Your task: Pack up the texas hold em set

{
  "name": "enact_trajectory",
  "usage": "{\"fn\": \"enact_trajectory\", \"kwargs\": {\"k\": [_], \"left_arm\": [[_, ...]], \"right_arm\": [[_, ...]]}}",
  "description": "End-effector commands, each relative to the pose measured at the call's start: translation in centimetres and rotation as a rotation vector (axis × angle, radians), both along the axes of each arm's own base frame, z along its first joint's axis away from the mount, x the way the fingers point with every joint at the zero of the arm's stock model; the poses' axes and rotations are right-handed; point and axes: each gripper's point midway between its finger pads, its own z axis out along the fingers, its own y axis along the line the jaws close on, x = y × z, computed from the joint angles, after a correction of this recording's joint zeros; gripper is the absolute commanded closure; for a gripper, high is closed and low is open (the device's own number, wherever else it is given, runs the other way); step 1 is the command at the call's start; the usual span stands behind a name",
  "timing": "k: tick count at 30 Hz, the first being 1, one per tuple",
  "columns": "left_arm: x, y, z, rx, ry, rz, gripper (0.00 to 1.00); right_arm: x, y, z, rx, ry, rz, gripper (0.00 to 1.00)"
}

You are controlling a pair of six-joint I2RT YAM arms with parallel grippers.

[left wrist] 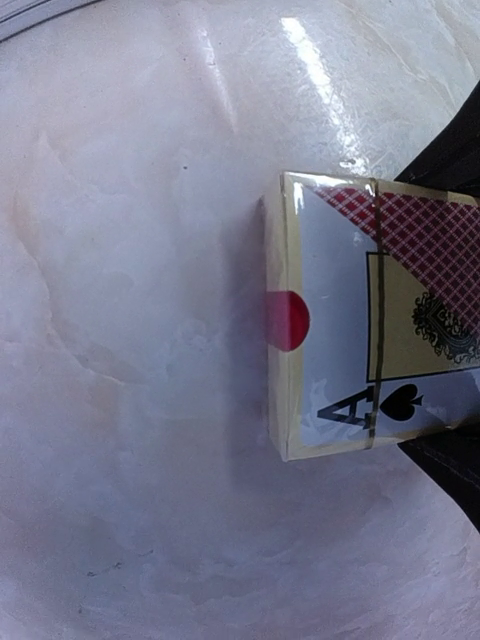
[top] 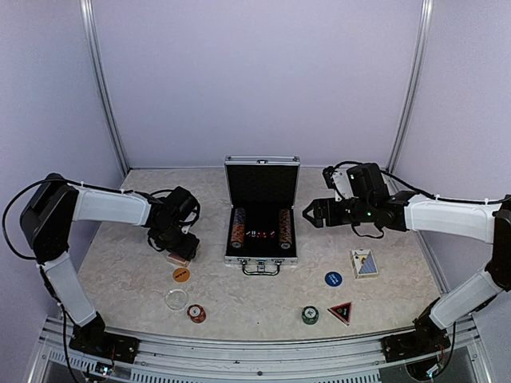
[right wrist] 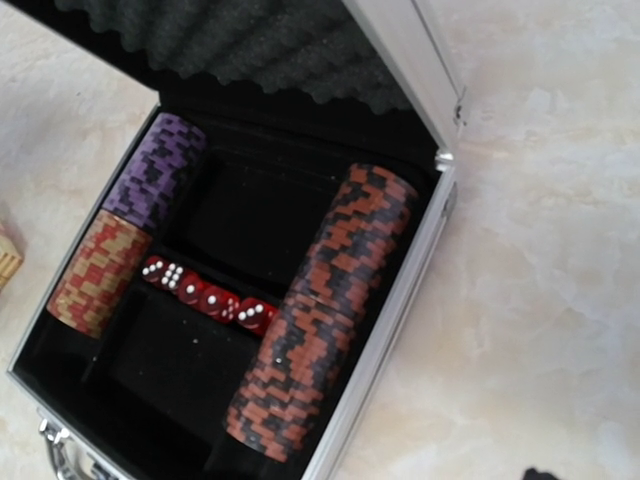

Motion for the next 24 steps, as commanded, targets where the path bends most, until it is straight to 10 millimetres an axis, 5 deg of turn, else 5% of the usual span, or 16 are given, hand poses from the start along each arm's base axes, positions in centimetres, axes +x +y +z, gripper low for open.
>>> {"fn": "enact_trajectory", "kwargs": {"k": [1,24], "left_arm": [[1.3,-0.2,2.1,0.017,-0.053,0.001,0.42],[5.4,-5.7,10.2,0.019,-0.242,-0.179,0.43]], "right_arm": [[0.4,-0.4,0.3,0.008,-0.011,-0.013,0.14],[0.4,-1.9,1.4,-0.014,-0.039,-0.03,0.14]]}}
